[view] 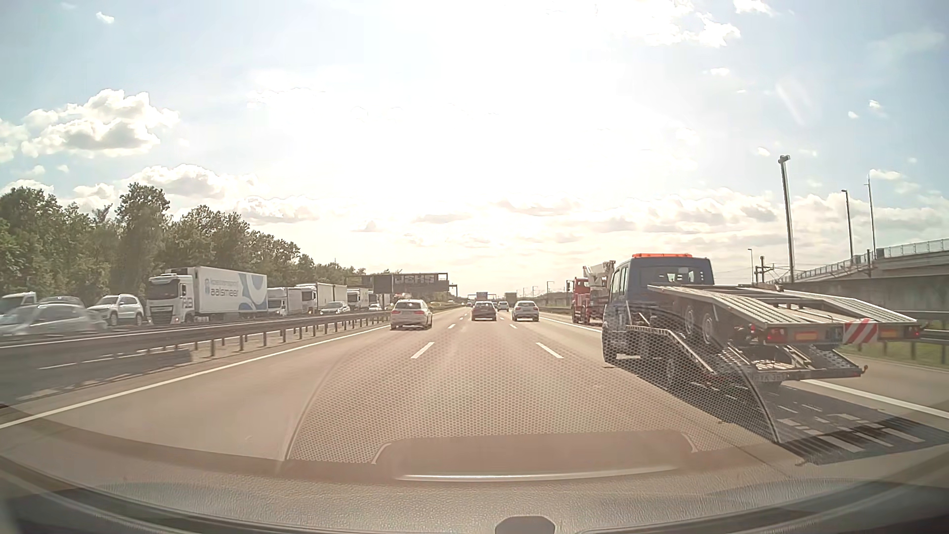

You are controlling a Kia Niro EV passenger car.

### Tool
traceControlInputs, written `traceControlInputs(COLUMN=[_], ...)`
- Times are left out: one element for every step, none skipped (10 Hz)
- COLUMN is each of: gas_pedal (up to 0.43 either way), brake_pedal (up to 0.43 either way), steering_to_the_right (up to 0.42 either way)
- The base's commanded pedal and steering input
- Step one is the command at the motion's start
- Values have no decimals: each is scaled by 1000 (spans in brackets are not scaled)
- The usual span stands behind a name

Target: Follow the waypoints while adhering to traffic rules and regulations

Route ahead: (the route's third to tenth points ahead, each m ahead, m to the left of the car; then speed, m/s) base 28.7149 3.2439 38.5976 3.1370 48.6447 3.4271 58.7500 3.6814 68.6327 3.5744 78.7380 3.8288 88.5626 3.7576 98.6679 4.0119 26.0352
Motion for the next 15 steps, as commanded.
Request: traceControlInputs(gas_pedal=[197,197,197,197,197,197,197,197,197,197,197,197,197,197,197], brake_pedal=[0,0,0,0,0,0,0,0,0,0,0,0,0,0,0], steering_to_the_right=[-2,-2,-2,-3,-2,-2,-2,-2,-2,-2,-2,-2,-1,-1,-1])
